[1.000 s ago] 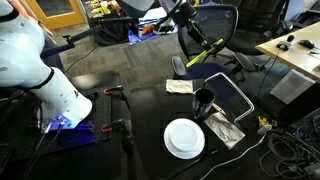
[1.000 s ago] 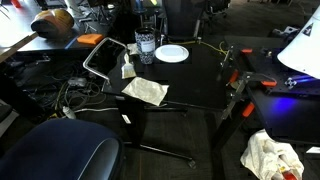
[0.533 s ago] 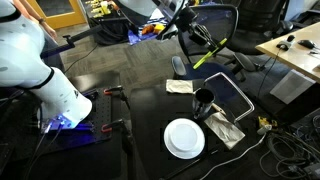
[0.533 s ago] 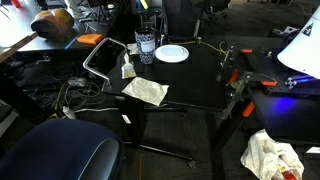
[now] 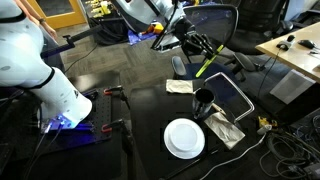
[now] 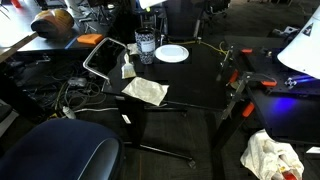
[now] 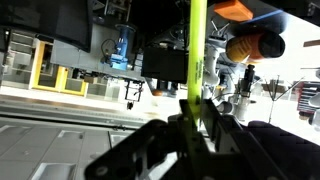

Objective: Put the yellow pen in the mug

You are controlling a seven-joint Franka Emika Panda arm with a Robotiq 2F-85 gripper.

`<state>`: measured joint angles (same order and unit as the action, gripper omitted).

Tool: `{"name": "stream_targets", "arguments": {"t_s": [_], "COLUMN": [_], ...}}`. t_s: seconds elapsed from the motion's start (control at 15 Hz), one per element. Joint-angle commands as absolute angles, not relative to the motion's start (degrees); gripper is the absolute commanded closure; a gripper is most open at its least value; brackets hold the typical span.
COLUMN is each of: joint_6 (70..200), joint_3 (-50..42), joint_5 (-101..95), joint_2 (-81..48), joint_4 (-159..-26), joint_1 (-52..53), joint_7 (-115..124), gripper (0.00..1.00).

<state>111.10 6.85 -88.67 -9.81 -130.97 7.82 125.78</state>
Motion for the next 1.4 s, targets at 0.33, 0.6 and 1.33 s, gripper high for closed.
{"name": "stream_targets", "arguments": {"t_s": [0.33, 0.6, 1.33], "joint_6": [100.9, 99.7, 98.0], "joint_3": [8.1, 8.4, 7.2], "joint_5": [-86.2, -86.0, -88.2], "joint_2": [-16.6, -19.6, -26.1], "joint_4": [-127.1, -125.9, -121.6], "joint_1": [9.3, 9.4, 8.9], "joint_7": [134.3, 136.8, 142.9], "gripper": [0.95, 0.95, 0.95]}}
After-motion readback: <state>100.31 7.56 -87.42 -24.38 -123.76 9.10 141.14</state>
